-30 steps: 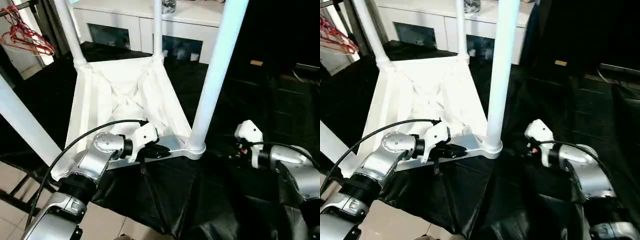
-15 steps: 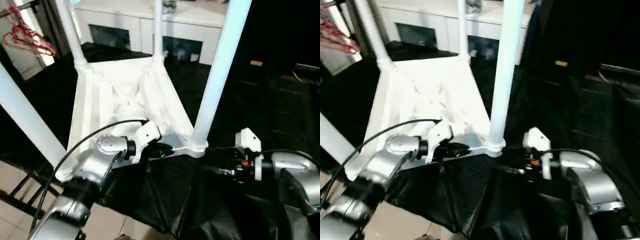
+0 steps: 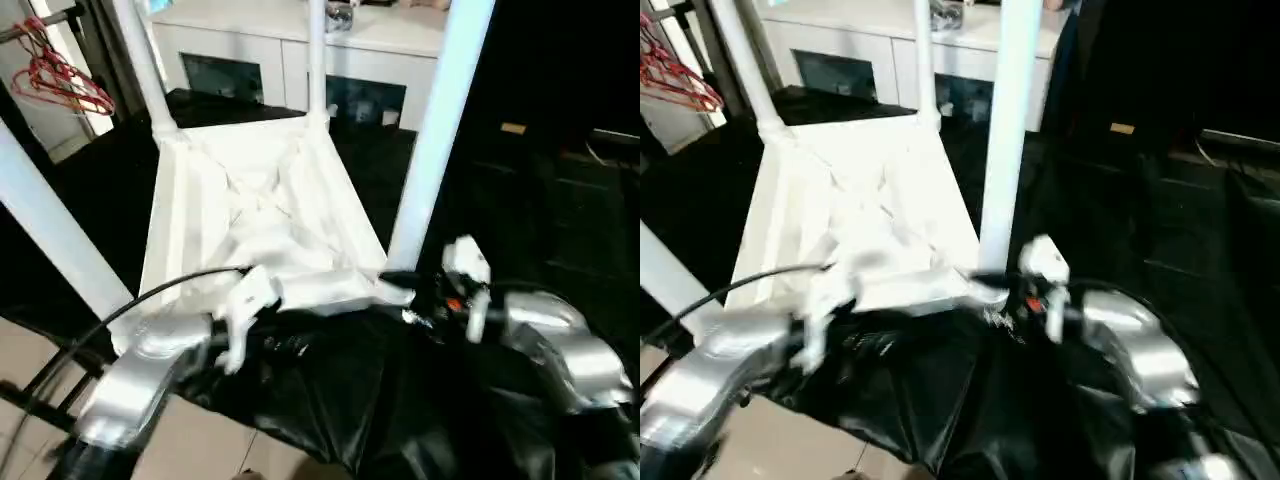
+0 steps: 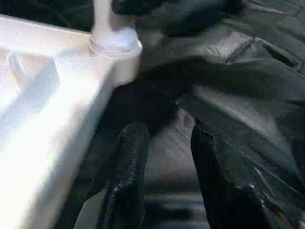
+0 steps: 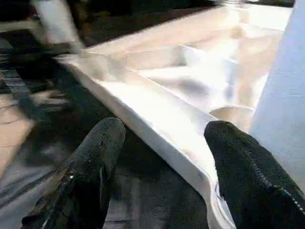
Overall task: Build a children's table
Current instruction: Rotate leg to tighten, then rotate table base
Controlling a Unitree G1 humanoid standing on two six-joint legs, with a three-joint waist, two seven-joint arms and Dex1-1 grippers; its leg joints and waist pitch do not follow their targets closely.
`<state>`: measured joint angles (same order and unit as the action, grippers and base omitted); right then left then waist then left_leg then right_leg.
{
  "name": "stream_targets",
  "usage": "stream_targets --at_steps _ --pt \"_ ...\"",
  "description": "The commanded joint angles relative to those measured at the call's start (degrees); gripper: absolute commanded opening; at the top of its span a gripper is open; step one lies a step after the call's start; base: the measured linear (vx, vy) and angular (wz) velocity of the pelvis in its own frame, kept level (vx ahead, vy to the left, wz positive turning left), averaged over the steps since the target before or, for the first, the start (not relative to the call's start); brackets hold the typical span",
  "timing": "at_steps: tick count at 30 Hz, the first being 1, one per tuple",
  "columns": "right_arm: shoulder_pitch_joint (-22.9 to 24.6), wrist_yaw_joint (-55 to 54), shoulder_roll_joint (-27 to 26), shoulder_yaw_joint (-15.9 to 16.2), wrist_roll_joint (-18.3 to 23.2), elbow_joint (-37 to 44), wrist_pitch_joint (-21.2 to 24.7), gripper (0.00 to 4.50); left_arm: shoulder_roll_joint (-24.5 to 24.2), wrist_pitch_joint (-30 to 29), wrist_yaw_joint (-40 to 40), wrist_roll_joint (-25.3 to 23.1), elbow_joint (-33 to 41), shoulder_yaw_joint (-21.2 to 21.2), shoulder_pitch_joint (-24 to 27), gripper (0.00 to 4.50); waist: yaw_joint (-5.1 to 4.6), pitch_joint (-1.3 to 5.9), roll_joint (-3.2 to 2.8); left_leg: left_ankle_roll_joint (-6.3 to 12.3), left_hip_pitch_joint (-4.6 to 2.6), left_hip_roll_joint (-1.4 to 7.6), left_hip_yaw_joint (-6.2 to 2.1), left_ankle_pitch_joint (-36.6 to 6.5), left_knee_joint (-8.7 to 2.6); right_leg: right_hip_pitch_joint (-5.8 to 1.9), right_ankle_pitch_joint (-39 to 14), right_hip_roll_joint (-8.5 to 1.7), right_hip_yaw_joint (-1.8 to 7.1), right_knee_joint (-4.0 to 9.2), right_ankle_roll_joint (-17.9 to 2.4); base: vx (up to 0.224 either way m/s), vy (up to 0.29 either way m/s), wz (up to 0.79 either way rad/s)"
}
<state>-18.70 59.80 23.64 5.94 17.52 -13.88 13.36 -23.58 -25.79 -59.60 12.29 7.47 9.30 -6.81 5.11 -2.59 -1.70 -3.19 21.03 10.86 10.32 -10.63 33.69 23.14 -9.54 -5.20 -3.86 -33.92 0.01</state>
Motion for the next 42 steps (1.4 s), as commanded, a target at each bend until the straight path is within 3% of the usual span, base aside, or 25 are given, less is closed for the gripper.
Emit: stream_targets --at_steps 1,4,6,10,11,14,15,16,17,19,21,22,25,29,32,35,37,40,42 --pt "-1.5 -3.0 -0.6 -1.5 -1.4 -1.7 -1.2 3.09 -0.4 -1.9 1.1 1.4 3.3 -1.4 1.1 2.1 -0.27 2.71 0.25 -0.13 -0.93 2.23 -0.81 -20.2 -4.78 -1.75 -24.1 -2.78 2.3 4.69 -10.1 0.0 0.0 0.0" --pt "-3.1 -7.0 -1.6 -2.4 -2.9 -4.5 -2.6 3.09 -1.7 -3.2 1.4 2.9 6.1 -3.1 4.3 2.28 -0.43 2.63 0.27 -0.4 -0.75 2.13 -0.95 -20.7 -4.88 -1.71 -26.0 -2.79 2.27 4.86 -8.9 0.0 0.0 0.0" --pt "-6.5 -15.3 -2.5 -3.2 -6.5 -11.1 -3.9 3.09 -5.3 -3.6 0.5 4.2 9.8 -5.4 8.9 2.55 -0.92 2.39 0.54 -0.57 -0.46 1.87 -1.03 -21.5 -4.98 -1.72 -28.8 -2.7 2.1 5.08 -7.9 0.0 0.0 0.0" --pt "-10.4 -24.8 -3.3 -4.7 -8.8 -18.8 -4.4 3.09 -9.1 -3.3 -2.2 4.3 11.1 -6.3 11.9 2.74 -1.19 2.38 0.05 -1.45 -1.55 1.71 -0.88 -23.4 -4.73 -0.7 -31.2 -2.44 2.16 5.61 -7.2 0.0 0.0 0.0" --pt "-11.1 -26.4 -3.5 -4.9 -9.1 -20.2 -4.9 3.09 -9.8 -3.6 -2.7 4.4 11.5 -6.4 12.5 2.93 -0.97 2.31 0.04 -1.6 -1.91 1.72 -0.73 -24.3 -4.63 -0.38 -30.6 -2.24 2.29 5.64 -7.2 0.0 0.0 0.0" --pt "-14.6 -33.8 -4.8 -6.5 -10.1 -26.7 -7.6 3.09 -12.7 -4.1 -4.6 5.2 13.1 -7.7 15.4 2.97 -0.98 2.63 -0.16 -2.14 -0.94 1.81 -1.1 -23.1 -5.06 -1.29 -26.8 -2.4 2.19 4.83 -7.8 0.0 0.0 0.0" --pt "-15.1 -34.7 -5.1 -6.8 -10.3 -27.6 -8.0 3.09 -13.1 -4.2 -4.7 5.4 13.4 -7.9 15.8 3.14 -1.02 2.76 -0.18 -2.28 -1.13 1.85 -0.98 -22.8 -4.93 -1.03 -25.3 -2.44 2.29 4.63 -8.3 0.0 0.0 0.0" --pt "-16.1 -36.2 -5.4 -7.3 -10.3 -29.5 -8.6 3.09 -13.8 -4.2 -5.1 5.7 13.6 -8.3 16.5 3.27 -1.31 2.69 -0.03 -2.11 -0.79 1.7 -0.98 -22.5 -4.93 -1.29 -23.8 -2.32 2.23 4.32 -9.0 0.0 0.0 0.0" --pt "-16.1 -36.2 -5.4 -7.3 -10.3 -29.5 -8.6 3.09 -13.8 -4.2 -5.1 5.7 13.6 -8.3 16.5 3.34 -1.32 2.79 -0.09 -1.79 -1.01 1.66 -0.75 -22.2 -4.83 -1.25 -22.8 -2.2 2.3 4.41 -9.3 0.0 0.0 0.0" --pt "-18.5 -40.4 -5.9 -8.8 -10.4 -34.2 -10.7 3.09 -15.8 -3.5 -5.5 6.5 13.5 -9.8 18.0 3.43 -1.51 2.82 -0.11 -1.54 -0.76 1.64 -0.73 -20.7 -4.76 -1.42 -20.7 -2.25 2.37 3.98 -10.2 0.0 0.0 0.0" --pt "-20.4 -43.0 -6.2 -10.2 -10.5 -37.9 -12.7 3.09 -16.9 -0.9 -5.2 6.6 11.8 -13.2 18.6 3.59 -1.88 2.99 0.6 -1.03 -0.45 1.57 -0.62 -19.0 -4.63 -1.67 -19.1 -2.29 2.29 3.76 -10.9 0.0 0.0 0.0" --pt "-20.2 -42.3 -6.2 -10.3 -10.4 -37.7 -12.7 3.09 -16.7 -0.1 -5.0 6.8 10.7 -14.7 18.1 3.73 -1.98 2.91 0.27 -0.62 -0.51 1.47 -0.5 -18.8 -4.51 -1.7 -18.9 -2.18 2.27 3.8 -11.0 0.0 0.0 0.0" --pt "-17.9 -38.4 -6.1 -9.8 -9.7 -35.6 -13.2 3.09 -16.8 2.1 -6.0 9.7 7.9 -19.5 16.7 3.96 -1.97 3.1 0.48 0.2 -0.51 1.53 -0.39 -16.2 -4.4 -1.95 -15.8 -2.04 2.31 3.43 -11.4 0.0 0.0 0.0" --pt "-16.0 -36.8 -5.8 -9.2 -9.8 -33.8 -13.1 3.09 -16.9 2.8 -6.1 10.8 6.9 -21.4 16.3 4.32 -1.72 3.16 0.29 0.83 -0.59 1.72 -0.22 -15.2 -4.35 -2.06 -13.1 -1.84 2.29 3.02 -12.7 0.0 0.0 0.0" --pt "-13.5 -34.2 -5.4 -7.8 -10.8 -33.1 -14.7 3.09 -18.1 3.3 -6.8 12.3 6.9 -22.4 16.3 4.47 -1.61 3.07 0.36 1.02 -0.67 1.79 -0.03 -16.2 -4.34 -1.97 -14.4 -1.88 2.29 3.15 -12.8 0.0 0.0 0.0" --pt "-11.6 -31.7 -5.7 -7.4 -10.3 -30.7 -14.0 3.09 -16.7 3.4 -6.8 13.9 7.2 -22.3 14.4 4.47 -1.48 2.89 0.52 0.83 -0.68 1.86 -0.05 -17.5 -4.43 -1.97 -17.4 -2.04 2.37 3.44 -12.1 0.0 0.0 0.0" --pt "-9.9 -29.2 -6.7 -5.8 -10.7 -28.3 -13.2 3.09 -13.6 1.7 -6.0 16.9 8.2 -20.0 10.2 4.47 -1.14 2.86 0.45 0.34 -0.99 1.95 0.05 -18.0 -4.45 -1.74 -18.5 -2.04 2.51 3.54 -11.8 0.0 0.0 0.0" --pt "-9.6 -29.4 -7.4 -4.8 -11.4 -27.9 -13.4 3.09 -11.9 2.3 -5.9 16.6 7.2 -17.7 7.8 4.47 -1.13 2.77 0.64 -0.39 -0.52 1.92 -0.26 -18.4 -4.68 -2.02 -20.1 -2.21 2.44 3.48 -11.0 0.0 0.0 0.0" --pt "-10.0 -30.3 -8.1 -4.5 -11.7 -28.1 -13.2 3.09 -10.6 3.0 -5.3 15.5 5.9 -15.8 5.9 4.47 -1.46 2.85 0.72 -0.68 -0.94 1.79 -0.26 -18.7 -4.49 -1.71 -21.5 -2.29 2.62 3.77 -10.4 0.0 0.0 0.0"
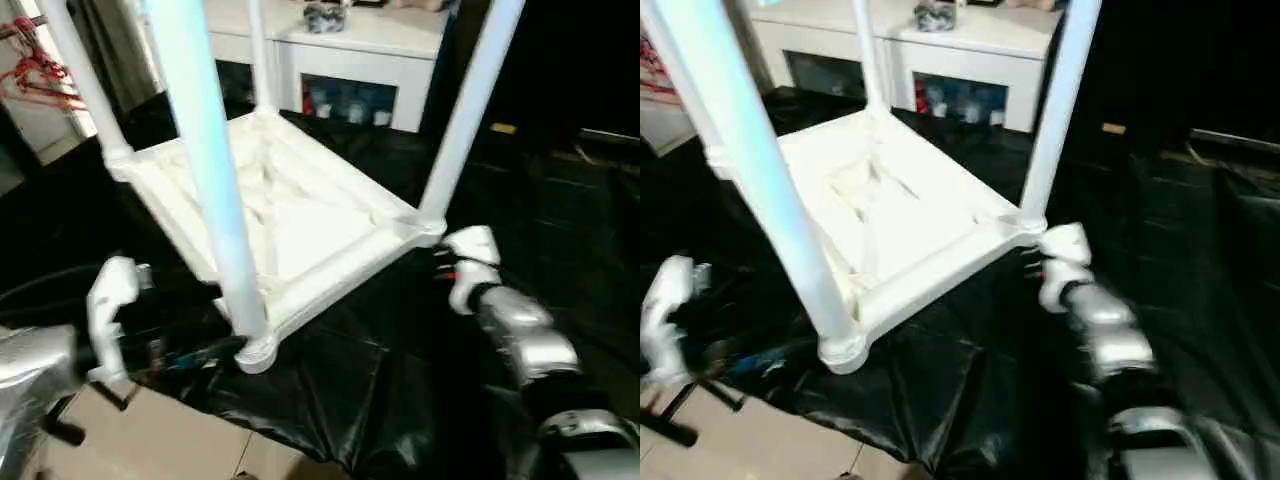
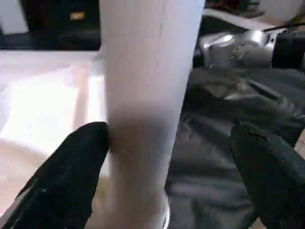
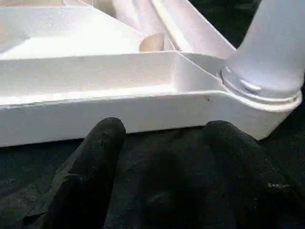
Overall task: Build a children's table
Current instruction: Rotate table base
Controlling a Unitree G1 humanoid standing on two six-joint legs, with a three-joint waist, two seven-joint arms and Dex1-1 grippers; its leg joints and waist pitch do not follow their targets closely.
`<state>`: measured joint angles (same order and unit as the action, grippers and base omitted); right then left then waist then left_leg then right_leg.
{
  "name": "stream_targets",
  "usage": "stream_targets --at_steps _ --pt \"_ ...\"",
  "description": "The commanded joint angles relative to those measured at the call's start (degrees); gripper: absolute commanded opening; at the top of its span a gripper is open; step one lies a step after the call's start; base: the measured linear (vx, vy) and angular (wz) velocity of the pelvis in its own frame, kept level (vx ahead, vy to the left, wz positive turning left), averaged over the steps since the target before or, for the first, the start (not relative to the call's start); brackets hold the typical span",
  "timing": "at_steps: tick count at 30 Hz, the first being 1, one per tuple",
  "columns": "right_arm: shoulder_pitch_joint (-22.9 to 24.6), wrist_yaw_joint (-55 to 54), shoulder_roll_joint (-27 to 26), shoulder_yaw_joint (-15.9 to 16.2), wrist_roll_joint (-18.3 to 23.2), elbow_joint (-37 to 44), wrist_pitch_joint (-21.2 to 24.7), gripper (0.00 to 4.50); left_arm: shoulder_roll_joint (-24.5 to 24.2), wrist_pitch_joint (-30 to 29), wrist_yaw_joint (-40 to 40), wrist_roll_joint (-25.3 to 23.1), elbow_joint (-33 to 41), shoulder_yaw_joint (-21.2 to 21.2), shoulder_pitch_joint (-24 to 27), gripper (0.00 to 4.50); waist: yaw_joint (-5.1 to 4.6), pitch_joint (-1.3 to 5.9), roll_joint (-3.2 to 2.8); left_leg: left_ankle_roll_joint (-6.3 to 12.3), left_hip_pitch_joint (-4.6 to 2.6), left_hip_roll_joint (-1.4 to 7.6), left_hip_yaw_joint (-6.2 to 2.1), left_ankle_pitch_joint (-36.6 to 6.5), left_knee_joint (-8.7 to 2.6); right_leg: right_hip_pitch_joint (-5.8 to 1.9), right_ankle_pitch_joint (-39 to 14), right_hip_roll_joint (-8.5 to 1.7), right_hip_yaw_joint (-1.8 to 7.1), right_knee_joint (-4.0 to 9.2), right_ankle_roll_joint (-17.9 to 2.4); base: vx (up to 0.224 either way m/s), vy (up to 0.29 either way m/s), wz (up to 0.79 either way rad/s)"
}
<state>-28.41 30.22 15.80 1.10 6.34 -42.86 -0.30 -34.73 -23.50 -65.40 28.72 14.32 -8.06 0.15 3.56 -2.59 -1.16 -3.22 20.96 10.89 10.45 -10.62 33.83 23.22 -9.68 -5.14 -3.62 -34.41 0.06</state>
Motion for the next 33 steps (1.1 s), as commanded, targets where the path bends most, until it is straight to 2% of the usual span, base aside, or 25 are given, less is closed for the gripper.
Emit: stream_targets --at_steps 1,3,5,6,7,8,9,11,13,15,18,19,21,24,25,26,27,28,29,30,31,32,33 --pt "-0.5 -1.8 -1.3 0.7 -1.0 0.8 0.6 3.09 2.6 1.9 1.6 -2.5 -3.1 3.6 -3.5 4.47 0.05 2.89 0.16 -0.65 -0.82 1.73 -0.42 -18.5 -4.63 -1.84 -21.1 -2.37 2.4 4.27 -10.4 0.0 0.0 0.0" --pt "-0.4 -2.7 -2.3 1.2 -1.8 1.4 1.0 3.09 5.0 3.2 2.9 -4.0 -5.6 5.5 -6.2 4.47 -0.06 2.89 0.2 -1.08 -0.98 1.64 -0.4 -18.8 -4.58 -1.69 -21.7 -2.42 2.48 4.54 -9.9 0.0 0.0 0.0" --pt "-0.3 -2.8 -2.8 1.8 -2.5 1.5 1.1 3.09 6.2 4.1 3.3 -4.8 -6.8 6.5 -7.4 4.47 -0.13 3.09 0.18 -1.32 -0.61 1.71 -0.64 -17.8 -4.71 -2.11 -20.4 -2.54 2.38 4.31 -9.9 0.0 0.0 0.0" --pt "-0.1 -3.0 -3.4 2.9 -3.4 1.4 1.2 3.09 8.1 5.1 4.0 -5.3 -8.1 7.8 -9.0 4.47 -0.29 3.16 0.39 -1.16 -0.46 1.67 -0.65 -17.1 -4.65 -2.25 -18.9 -2.48 2.37 4.1 -10.2 0.0 0.0 0.0" --pt "0.0 -3.1 -3.7 3.6 -3.9 1.2 1.5 3.09 9.3 5.3 4.5 -5.2 -8.6 8.5 -10.0 4.47 -0.33 3.16 0.4 -1.1 -0.41 1.68 -0.63 -16.7 -4.65 -2.34 -18.3 -2.43 2.35 4.04 -10.3 0.0 0.0 0.0" --pt "0.0 -3.2 -3.8 3.9 -4.2 1.2 1.7 3.09 10.0 5.4 4.8 -5.1 -8.8 9.0 -10.6 4.47 -0.27 3.22 0.29 -0.94 -0.71 1.69 -0.45 -16.2 -4.48 -2.13 -17.0 -2.4 2.4 4.06 -10.9 0.0 0.0 0.0" --pt "-0.1 -3.9 -4.0 4.7 -5.2 0.6 2.1 3.09 11.7 5.2 5.5 -4.6 -8.9 9.7 -11.7 4.47 -0.27 3.26 0.33 -0.85 -0.54 1.66 -0.5 -15.6 -4.47 -2.32 -16.3 -2.4 2.4 3.9 -11.1 0.0 0.0 0.0" --pt "-0.6 -5.2 -4.6 5.9 -6.8 -0.9 2.1 3.09 15.4 4.8 6.5 -3.8 -9.1 11.8 -14.1 4.47 0.0 3.39 0.25 -0.68 -0.68 1.74 -0.35 -14.5 -4.31 -2.25 -14.3 -2.43 2.42 3.76 -12.0 0.0 0.0 0.0" --pt "-1.1 -5.6 -5.3 5.8 -6.9 -1.5 2.1 3.09 18.1 5.4 6.6 -4.1 -10.1 13.7 -15.7 4.47 -0.06 3.41 0.46 -0.52 -0.4 1.7 -0.38 -14.1 -4.3 -2.52 -13.5 -2.41 2.35 3.71 -12.2 0.0 0.0 0.0" --pt "-1.7 -6.1 -6.0 5.4 -6.7 -2.0 1.9 3.09 20.8 6.2 6.8 -4.7 -11.6 15.8 -17.4 4.47 -0.24 3.39 0.33 -0.25 -0.36 1.73 -0.42 -14.5 -4.34 -2.59 -13.6 -2.47 2.35 3.75 -12.1 0.0 0.0 0.0" --pt "-2.6 -6.8 -6.7 4.6 -6.1 -2.3 1.9 3.09 23.5 7.2 7.1 -5.5 -13.7 17.9 -19.1 4.47 -0.51 3.4 0.66 0.02 -0.15 1.66 -0.49 -14.7 -4.27 -2.83 -14.4 -2.63 2.31 3.91 -11.7 0.0 0.0 0.0" --pt "-3.1 -7.3 -6.7 4.3 -6.1 -2.7 1.7 3.09 26.1 8.5 7.6 -7.1 -16.4 20.0 -20.8 4.47 -0.78 3.42 0.83 0.3 -0.09 1.62 -0.44 -14.3 -4.18 -2.9 -14.3 -2.64 2.34 3.99 -11.6 0.0 0.0 0.0" --pt "-3.4 -7.8 -6.5 4.2 -6.3 -3.0 1.6 3.09 28.4 9.4 8.1 -8.4 -18.7 21.5 -22.2 4.47 -0.88 3.46 0.81 0.67 -0.18 1.58 -0.39 -13.8 -4.04 -2.83 -14.4 -2.61 2.29 4.11 -11.7 0.0 0.0 0.0" --pt "-3.7 -8.8 -6.2 3.9 -6.6 -3.6 1.4 3.09 32.0 12.5 10.8 -11.7 -23.6 23.5 -24.6 4.47 -0.79 3.65 0.74 1.17 -0.2 1.68 -0.4 -12.5 -3.84 -3.0 -12.1 -2.63 2.22 3.96 -12.3 0.0 0.0 0.0" --pt "-3.6 -9.0 -6.0 3.6 -6.6 -3.7 1.4 3.09 33.3 13.8 11.9 -13.1 -25.7 24.3 -25.6 4.47 -0.79 3.67 0.86 1.62 0.03 1.67 -0.42 -11.7 -3.82 -3.2 -10.6 -2.62 2.19 3.81 -12.6 0.0 0.0 0.0" --pt "-3.6 -9.0 -5.9 3.5 -6.5 -3.6 1.4 3.09 33.6 14.2 12.3 -13.6 -26.5 24.6 -25.9 4.47 -0.81 3.77 0.54 2.05 -0.07 1.6 -0.36 -11.3 -3.7 -3.14 -9.5 -2.52 2.17 3.9 -12.8 0.0 0.0 0.0" --pt "-3.5 -9.2 -5.8 3.2 -6.4 -3.6 1.4 3.09 34.3 15.0 13.1 -14.4 -27.9 25.0 -26.6 4.47 -0.81 3.81 0.67 2.15 0.0 1.66 -0.4 -11.0 -3.65 -3.28 -8.6 -2.61 2.16 3.69 -13.1 0.0 0.0 0.0" --pt "-3.3 -9.3 -5.6 2.9 -6.3 -3.5 1.4 3.09 35.0 15.9 14.3 -15.4 -29.6 25.6 -27.3 4.47 -0.84 3.77 0.41 2.62 0.05 1.61 -0.37 -10.8 -3.65 -3.31 -8.0 -2.55 2.08 3.8 -13.6 0.0 0.0 0.0" --pt "-3.2 -9.4 -5.4 2.8 -6.2 -3.5 1.4 3.09 35.3 16.4 14.7 -15.9 -30.3 25.8 -27.6 4.47 -0.84 3.77 0.41 2.62 0.05 1.61 -0.37 -10.8 -3.65 -3.31 -8.0 -2.55 2.08 3.8 -13.6 0.0 0.0 0.0" --pt "-3.0 -9.6 -5.2 2.3 -6.2 -3.5 1.3 3.09 36.2 18.9 16.6 -17.6 -32.4 26.3 -28.3 4.47 -0.72 3.83 0.05 2.74 -0.04 1.62 -0.46 -11.0 -3.59 -3.4 -7.9 -2.65 2.03 3.72 -13.9 0.0 0.0 0.0" --pt "-2.8 -9.9 -5.0 2.0 -6.2 -3.5 1.2 3.09 36.8 20.4 17.7 -18.6 -33.5 26.4 -28.6 4.47 -0.84 3.77 0.2 2.93 -0.04 1.59 -0.39 -11.6 -3.56 -3.39 -8.2 -2.54 2.0 3.99 -13.8 0.0 0.0 0.0" --pt "-2.7 -10.3 -4.7 1.5 -6.0 -3.8 1.0 3.09 37.5 21.6 19.3 -19.5 -35.2 26.1 -29.1 4.47 -0.68 3.8 -0.05 2.99 0.03 1.59 -0.48 -11.9 -3.58 -3.53 -8.6 -2.7 1.98 3.96 -13.9 0.0 0.0 0.0" --pt "-2.7 -10.3 -4.7 1.5 -6.0 -3.8 1.0 3.09 37.5 21.6 19.3 -19.5 -35.2 26.1 -29.1 4.47 -0.74 3.75 0.08 2.96 -0.02 1.6 -0.41 -12.4 -3.62 -3.43 -9.3 -2.63 1.95 4.11 -13.8 0.0 0.0 0.0"
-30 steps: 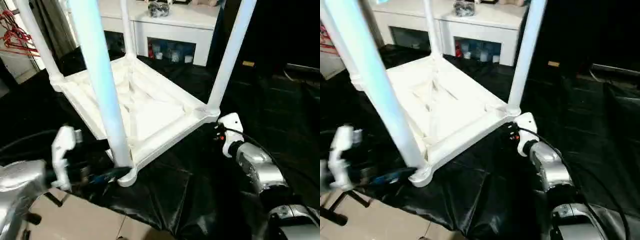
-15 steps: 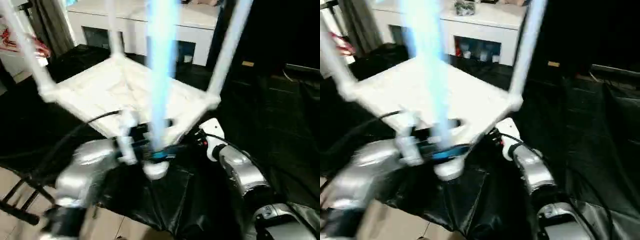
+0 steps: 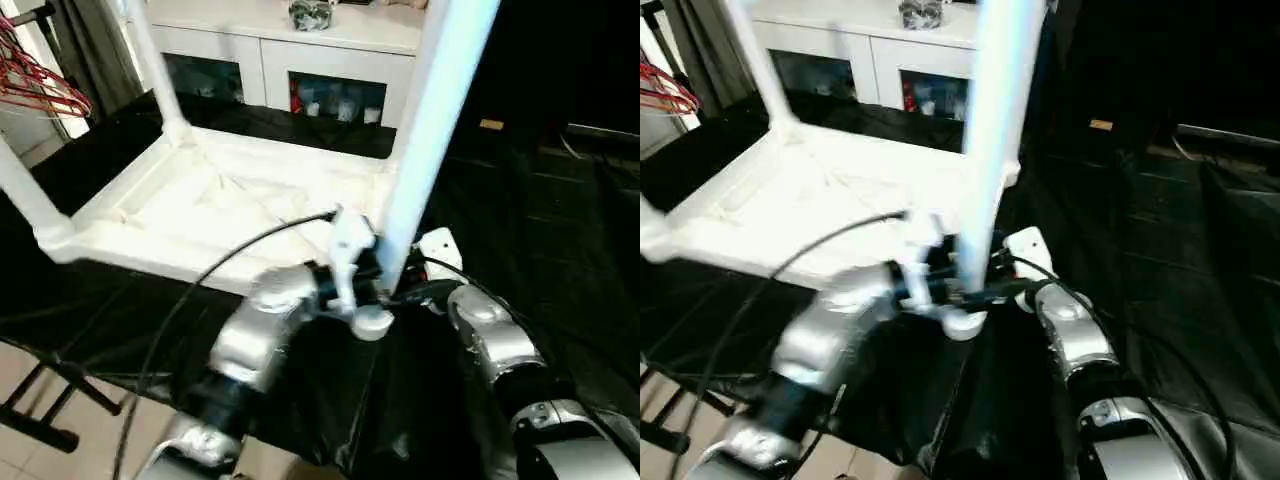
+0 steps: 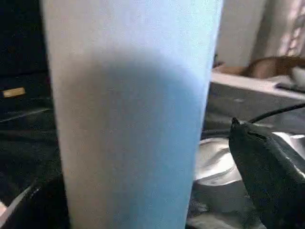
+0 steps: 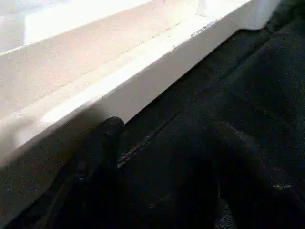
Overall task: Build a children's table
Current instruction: Rotate table base
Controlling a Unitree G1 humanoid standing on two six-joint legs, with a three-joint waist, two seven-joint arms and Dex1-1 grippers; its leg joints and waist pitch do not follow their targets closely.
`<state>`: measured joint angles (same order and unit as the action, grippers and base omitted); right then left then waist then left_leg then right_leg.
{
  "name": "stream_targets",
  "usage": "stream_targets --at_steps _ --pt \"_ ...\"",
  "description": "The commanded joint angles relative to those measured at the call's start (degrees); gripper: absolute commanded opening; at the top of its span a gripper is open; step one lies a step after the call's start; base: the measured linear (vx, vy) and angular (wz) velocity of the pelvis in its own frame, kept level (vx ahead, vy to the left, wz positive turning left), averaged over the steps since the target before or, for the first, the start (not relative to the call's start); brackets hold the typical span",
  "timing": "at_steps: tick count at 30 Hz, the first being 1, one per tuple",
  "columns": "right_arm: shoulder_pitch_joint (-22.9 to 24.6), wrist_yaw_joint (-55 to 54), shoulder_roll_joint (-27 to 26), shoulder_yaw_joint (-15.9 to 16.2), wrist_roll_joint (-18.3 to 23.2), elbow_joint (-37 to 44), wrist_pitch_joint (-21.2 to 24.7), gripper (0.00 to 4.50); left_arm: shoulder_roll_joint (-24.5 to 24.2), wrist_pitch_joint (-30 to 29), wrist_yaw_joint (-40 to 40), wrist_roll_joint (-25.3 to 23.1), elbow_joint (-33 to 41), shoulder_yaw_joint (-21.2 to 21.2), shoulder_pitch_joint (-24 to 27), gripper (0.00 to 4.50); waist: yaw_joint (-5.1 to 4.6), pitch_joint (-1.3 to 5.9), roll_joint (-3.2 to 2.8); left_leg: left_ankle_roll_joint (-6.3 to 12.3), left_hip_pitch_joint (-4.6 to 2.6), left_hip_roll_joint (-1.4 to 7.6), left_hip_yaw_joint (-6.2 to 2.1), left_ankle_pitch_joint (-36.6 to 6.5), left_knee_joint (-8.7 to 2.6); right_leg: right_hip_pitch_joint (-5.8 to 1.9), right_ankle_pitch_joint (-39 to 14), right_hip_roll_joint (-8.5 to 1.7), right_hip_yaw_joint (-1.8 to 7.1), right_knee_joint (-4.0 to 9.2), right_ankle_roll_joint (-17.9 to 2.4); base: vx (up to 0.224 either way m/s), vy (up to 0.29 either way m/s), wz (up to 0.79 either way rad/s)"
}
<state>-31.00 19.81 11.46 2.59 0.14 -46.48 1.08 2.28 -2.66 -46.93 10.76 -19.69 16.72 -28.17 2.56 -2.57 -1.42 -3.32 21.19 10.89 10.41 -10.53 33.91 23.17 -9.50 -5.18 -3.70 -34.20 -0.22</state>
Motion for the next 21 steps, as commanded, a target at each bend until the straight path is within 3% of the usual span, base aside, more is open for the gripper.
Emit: stream_targets --at_steps 1,5,9,13,17,19,21 --pt "0.0 -0.8 0.1 -0.6 0.4 -0.6 -0.8 3.09 1.2 1.7 2.1 -2.4 -3.4 0.8 -1.6 4.47 0.28 3.71 -0.18 2.95 -0.35 1.64 -0.42 -13.0 -3.73 -3.25 -10.3 -2.57 1.96 4.12 -13.5 0.0 0.0 0.0" --pt "0.7 -2.1 1.8 -2.7 1.0 -0.4 -1.8 3.09 0.1 4.1 5.4 -3.9 -6.5 -1.3 -3.2 4.47 0.52 3.89 -0.21 3.25 -0.32 1.55 -0.44 -12.8 -3.55 -3.46 -10.2 -2.68 1.94 3.94 -13.5 0.0 0.0 0.0" --pt "1.9 -0.6 3.6 -4.4 2.2 1.6 -2.5 3.09 -3.7 3.2 -0.3 -1.4 -6.0 -2.8 -3.2 4.47 0.86 3.91 -0.4 4.11 -0.18 1.49 -0.36 -11.0 -3.44 -3.46 -9.7 -2.67 1.9 3.81 -13.8 0.0 0.0 0.0" --pt "4.1 2.1 5.0 -7.1 5.7 6.8 -1.8 3.09 -8.2 2.3 -5.6 1.3 -3.5 -4.6 -0.6 4.47 0.94 3.87 -0.68 4.8 -0.17 1.6 -0.44 -11.2 -3.5 -3.49 -9.1 -2.69 1.79 3.56 -14.3 0.0 0.0 0.0" --pt "7.4 1.7 4.1 -9.0 8.7 15.3 2.6 3.09 -11.1 -0.8 -5.3 3.6 2.1 -6.6 4.3 4.47 0.78 3.64 -1.09 4.57 -0.37 1.93 -0.42 -12.7 -3.81 -3.14 -10.7 -2.47 1.82 3.65 -14.0 0.0 0.0 0.0" --pt "9.7 -1.6 3.4 -9.4 7.9 18.9 2.5 3.09 -12.0 -0.1 -1.0 2.3 4.0 -8.5 7.4 4.47 0.76 3.46 -0.83 3.53 -0.49 1.93 -0.38 -14.3 -4.01 -2.89 -14.2 -2.53 1.86 4.11 -12.8 0.0 0.0 0.0" --pt "12.4 -5.4 2.4 -10.2 7.5 23.2 4.0 3.09 -11.7 0.8 8.6 -1.3 3.6 -11.9 9.4 4.47 0.73 3.27 -0.83 2.13 -0.64 1.89 -0.43 -15.7 -4.19 -2.63 -16.8 -2.22 1.9 4.43 -10.6 0.0 0.0 0.0"
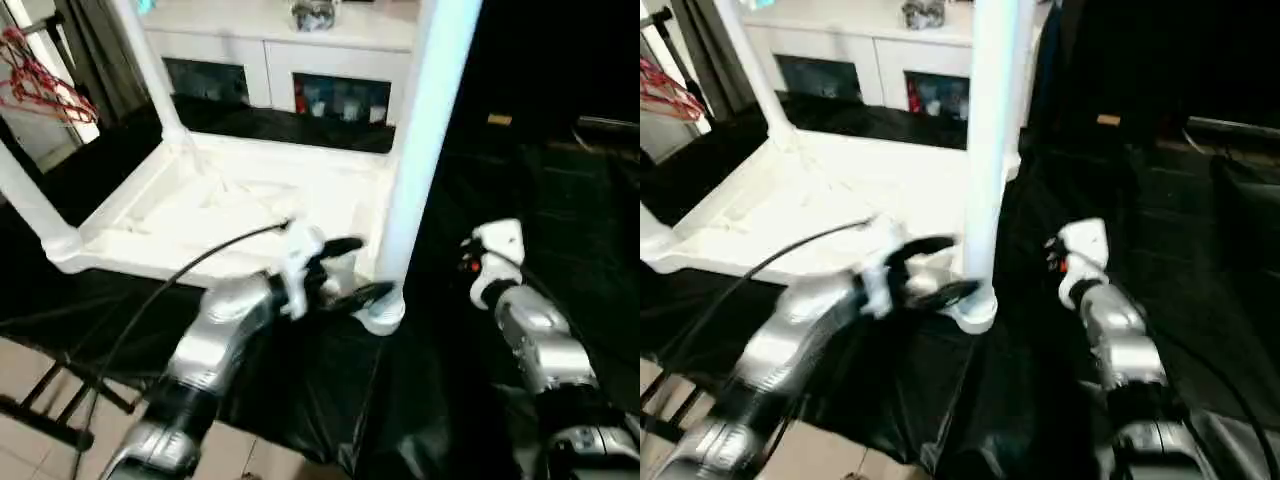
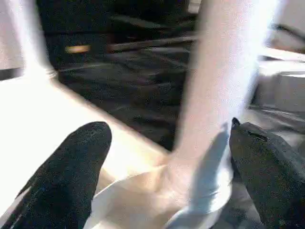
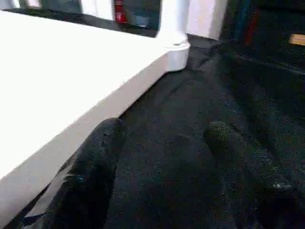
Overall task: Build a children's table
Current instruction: Rotate table base
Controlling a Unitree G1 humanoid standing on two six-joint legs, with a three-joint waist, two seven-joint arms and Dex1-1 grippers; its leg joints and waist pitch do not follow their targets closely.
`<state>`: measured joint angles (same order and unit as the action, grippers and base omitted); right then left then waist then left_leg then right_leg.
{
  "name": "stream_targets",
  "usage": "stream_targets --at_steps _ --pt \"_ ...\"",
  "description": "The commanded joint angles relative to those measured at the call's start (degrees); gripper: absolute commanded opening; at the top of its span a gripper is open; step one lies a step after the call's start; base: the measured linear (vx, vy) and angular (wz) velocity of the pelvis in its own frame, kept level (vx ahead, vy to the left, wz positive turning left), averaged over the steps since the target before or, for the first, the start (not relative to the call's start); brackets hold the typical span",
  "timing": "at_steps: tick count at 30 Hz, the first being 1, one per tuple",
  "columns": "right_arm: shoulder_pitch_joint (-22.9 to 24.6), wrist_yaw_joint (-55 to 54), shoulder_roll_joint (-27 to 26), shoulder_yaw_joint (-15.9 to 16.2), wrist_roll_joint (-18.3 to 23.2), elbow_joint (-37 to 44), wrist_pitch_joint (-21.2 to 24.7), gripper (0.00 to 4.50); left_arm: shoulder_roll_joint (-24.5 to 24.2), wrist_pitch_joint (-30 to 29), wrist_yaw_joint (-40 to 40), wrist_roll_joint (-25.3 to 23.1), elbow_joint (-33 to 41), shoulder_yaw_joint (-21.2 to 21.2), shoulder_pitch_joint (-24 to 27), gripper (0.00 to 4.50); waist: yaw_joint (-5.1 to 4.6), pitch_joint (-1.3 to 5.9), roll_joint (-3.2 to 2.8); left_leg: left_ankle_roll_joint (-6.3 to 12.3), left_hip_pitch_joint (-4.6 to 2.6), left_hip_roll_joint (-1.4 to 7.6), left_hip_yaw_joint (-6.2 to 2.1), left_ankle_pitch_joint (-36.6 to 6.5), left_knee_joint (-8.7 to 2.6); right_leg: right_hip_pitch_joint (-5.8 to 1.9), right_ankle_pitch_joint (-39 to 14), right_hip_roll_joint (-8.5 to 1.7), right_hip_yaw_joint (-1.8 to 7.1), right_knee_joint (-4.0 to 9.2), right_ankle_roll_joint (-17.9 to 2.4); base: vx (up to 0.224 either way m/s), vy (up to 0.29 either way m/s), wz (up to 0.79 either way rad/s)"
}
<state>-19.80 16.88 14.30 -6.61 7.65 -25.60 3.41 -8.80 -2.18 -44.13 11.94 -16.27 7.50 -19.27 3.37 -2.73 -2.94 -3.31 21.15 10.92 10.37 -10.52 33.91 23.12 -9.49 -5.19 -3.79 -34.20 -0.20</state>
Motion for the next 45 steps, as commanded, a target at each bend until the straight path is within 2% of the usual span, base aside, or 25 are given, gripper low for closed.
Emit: stream_targets --at_steps 1,8,12,15,16,17,18,19,20,21,22,23,24,25,26,27,29,30,31,32,34,36,40,43,45 --pt "2.2 -3.5 -0.8 -1.3 0.0 3.8 2.3 3.09 -0.5 0.1 9.6 -4.0 -0.1 -3.8 1.0 4.47 -0.2 3.38 0.77 1.86 -0.57 1.78 -0.43 -16.3 -4.22 -2.53 -17.8 -2.22 1.95 4.53 -10.0 0.0 0.0 0.0" --pt "11.4 -9.9 -6.1 -2.3 1.3 19.4 11.4 3.09 1.6 -0.7 27.1 -9.3 7.5 -10.6 6.4 4.47 -0.14 3.22 0.38 0.71 -0.26 1.83 -0.83 -17.4 -4.84 -2.12 -20.5 -2.19 2.08 4.98 -6.4 0.0 0.0 0.0" --pt "12.0 -9.4 -5.9 1.2 -1.3 20.2 7.8 3.09 3.6 1.0 29.5 -8.8 8.6 -10.6 5.4 4.47 -0.09 3.08 0.89 0.47 -0.16 1.56 -0.78 -18.4 -4.77 -1.88 -22.8 -2.35 2.03 5.45 -5.4 0.0 0.0 0.0" --pt "12.2 -8.5 -6.5 1.3 -0.1 20.5 8.8 3.09 5.0 0.0 29.5 -6.4 8.9 -11.1 4.5 4.47 0.34 3.11 1.49 3.06 0.25 0.89 -0.28 -17.5 -4.24 -2.22 -26.4 -3.96 2.94 5.99 -4.9 0.0 0.0 0.0" --pt "12.4 -8.8 -6.9 1.1 0.4 21.2 11.0 3.09 4.7 -0.7 29.7 -7.1 8.7 -10.8 4.0 4.47 0.89 3.74 0.95 2.96 -2.32 1.24 1.72 -14.1 -1.46 0.28 -29.7 -3.79 6.58 7.43 -4.9 0.0 0.0 0.0" --pt "12.5 -9.1 -7.1 1.2 0.2 21.6 12.0 3.09 4.3 -1.2 29.9 -7.9 8.5 -10.5 3.6 4.47 0.95 3.2 2.3 2.67 -1.69 0.42 1.78 -15.6 -0.83 -0.12 -31.8 -3.59 7.61 7.34 -4.3 0.0 0.044 -0.3" --pt "12.6 -9.5 -7.3 1.2 0.0 21.6 12.8 3.09 3.7 -0.3 30.0 -9.0 8.0 -10.2 3.3 4.47 2.67 3.79 2.69 3.52 -0.47 -0.2 1.03 -14.3 0.64 -2.19 -32.1 -5.19 11.62 7.53 -4.4 0.0 0.044 -0.3" --pt "12.7 -10.1 -7.5 1.2 -0.3 22.0 13.6 3.09 3.0 -0.3 30.7 -10.7 7.8 -9.8 3.1 4.47 3.99 3.48 3.13 4.86 0.6 -0.86 -0.19 -13.6 3.55 -2.99 -33.6 -7.1 16.23 8.89 -5.4 0.009 0.081 -0.47" --pt "12.7 -10.4 -7.5 1.2 -0.5 22.2 14.0 3.09 2.6 -0.4 31.3 -11.6 7.8 -9.6 3.0 4.47 4.67 3.17 2.7 4.11 1.62 -0.79 -2.7 -12.0 4.51 -3.61 -34.3 -6.86 18.67 9.05 -6.8 -0.001 0.142 -0.49" --pt "12.7 -11.2 -7.6 1.1 -1.0 22.1 13.9 3.09 2.1 -0.1 31.5 -12.6 7.6 -9.2 3.0 4.47 4.62 3.08 2.58 3.37 1.58 -1.16 -3.15 -11.0 3.79 -3.33 -32.2 -4.6 18.8 8.52 -7.1 -0.001 0.142 -0.49" --pt "12.6 -11.8 -7.6 1.1 -1.3 22.0 13.7 3.09 1.8 0.0 31.6 -13.2 7.6 -8.9 3.0 4.47 3.33 3.22 0.83 0.23 -1.58 -0.04 -2.73 -7.5 -1.98 0.91 -22.6 4.01 13.56 5.54 -3.8 -0.002 0.191 -0.52" --pt "12.5 -12.4 -7.7 0.7 -1.0 21.7 14.1 3.09 1.8 0.0 31.7 -13.1 7.4 -8.9 3.0 4.47 2.09 3.69 0.28 -0.04 -3.44 1.52 -3.55 -4.7 -3.22 2.98 -14.9 6.31 9.65 2.35 -2.2 -0.015 0.197 -0.34" --pt "12.4 -12.8 -7.8 0.4 -0.7 21.5 14.5 3.09 1.9 -0.1 31.7 -13.0 7.2 -9.0 3.0 4.47 1.08 4.37 -0.42 -4.51 -3.94 3.96 -3.02 -3.1 -4.09 3.26 -7.2 5.02 7.0 -0.27 -2.1 -0.015 0.197 -0.34" --pt "12.2 -13.3 -7.6 0.3 -1.2 21.0 14.9 3.09 2.0 -0.4 31.4 -12.1 7.3 -8.9 3.2 4.47 0.23 4.1 -1.52 -6.95 -2.82 5.55 -6.65 -1.0 -5.8 1.48 -1.6 3.45 4.56 -2.02 -3.5 -0.022 0.153 -0.13" --pt "12.1 -13.6 -7.4 0.3 -1.6 20.9 15.1 3.09 2.0 -0.3 31.3 -12.1 7.5 -8.6 3.3 4.47 -0.37 4.27 -1.23 -4.95 -3.64 8.63 -7.77 6.0 -5.84 1.88 -1.0 1.86 3.1 -2.39 -4.3 -0.01 0.083 0.01" --pt "11.9 -14.0 -7.6 -0.1 -1.5 20.8 15.4 3.09 1.9 -0.7 30.8 -12.1 7.6 -8.2 3.3 4.47 -0.32 4.31 -1.42 -3.07 -3.58 10.23 -8.55 9.6 -6.22 2.08 -2.6 1.5 2.45 -3.28 -4.6 -0.01 0.083 0.01" --pt "11.7 -14.3 -8.0 -0.7 -1.1 20.8 15.7 3.09 1.6 -1.2 30.1 -12.3 7.7 -7.6 3.4 4.47 -0.38 5.0 -0.37 10.64 -4.06 10.75 -8.22 17.6 -3.92 2.45 -4.0 -0.51 2.18 -4.08 -4.4 0.0 0.0 0.0" --pt "11.6 -14.6 -8.1 -0.7 -1.1 20.9 16.0 3.09 1.5 -1.5 29.1 -12.1 7.8 -7.0 3.7 4.47 -0.21 5.14 0.63 19.45 -2.7 7.95 -6.63 17.3 -2.07 1.57 0.0 -2.26 3.05 -2.48 -8.5 -0.054 -0.103 -0.02" --pt "11.8 -15.1 -8.3 -0.6 -1.5 20.9 16.0 3.09 1.2 -1.9 26.7 -10.8 7.9 -6.1 4.1 4.47 0.47 5.58 3.28 20.93 1.0 -0.58 -1.92 11.3 2.34 -1.65 10.7 -3.49 4.52 0.81 -14.5 -0.046 -0.093 -0.02" --pt "11.8 -15.1 -8.3 -0.5 -1.5 20.9 16.0 3.09 1.2 -2.1 26.5 -10.6 7.9 -6.1 4.1 4.47 2.54 4.74 3.51 14.18 2.88 -2.57 -1.72 1.7 3.19 -3.23 9.7 -7.12 6.13 3.29 -13.2 -0.066 -0.121 0.03" --pt "12.1 -14.7 -8.7 -0.7 -1.0 21.0 14.9 3.09 0.2 -2.6 24.1 -10.6 7.5 -4.8 4.2 4.47 2.97 3.68 3.39 7.74 2.65 -1.35 -2.2 -2.1 0.66 -3.24 -9.6 -5.54 4.8 4.3 -4.7 -0.064 -0.08 0.01" --pt "12.9 -12.7 -7.6 0.5 -1.4 21.3 12.8 3.09 -1.8 -3.3 15.4 -8.1 7.5 -1.9 4.3 4.47 2.65 3.18 2.86 5.12 1.24 0.26 -2.24 -7.9 -1.88 -2.18 -25.5 -3.39 3.56 5.28 -1.1 -0.075 -0.065 -0.04" --pt "13.4 -10.0 -6.1 1.0 -0.7 22.4 13.6 3.09 -4.1 -3.0 7.6 -6.5 6.5 0.4 3.3 4.47 1.64 2.53 1.75 1.15 -0.84 2.19 -3.02 -20.6 -4.44 -1.53 -28.7 -3.02 3.07 5.5 -3.0 -0.057 -0.003 0.03" --pt "12.9 -4.9 -1.4 2.3 -1.4 22.5 13.4 3.09 -7.0 -1.8 -0.8 -7.4 1.9 3.4 -1.0 4.47 1.66 2.66 1.78 0.38 -1.61 2.23 -2.76 -21.4 -4.64 -1.63 -26.8 -3.13 3.44 5.55 -3.7 0.0 0.0 0.0" --pt "12.4 -0.2 1.3 2.9 -0.9 22.1 12.3 3.09 -7.7 -1.2 -3.0 -9.3 -1.4 5.9 -4.1 4.47 1.5 2.8 2.0 0.65 -0.88 2.5 -2.48 -18.3 -4.97 -2.39 -20.4 -3.44 3.4 4.6 -6.2 0.0 0.0 0.0"
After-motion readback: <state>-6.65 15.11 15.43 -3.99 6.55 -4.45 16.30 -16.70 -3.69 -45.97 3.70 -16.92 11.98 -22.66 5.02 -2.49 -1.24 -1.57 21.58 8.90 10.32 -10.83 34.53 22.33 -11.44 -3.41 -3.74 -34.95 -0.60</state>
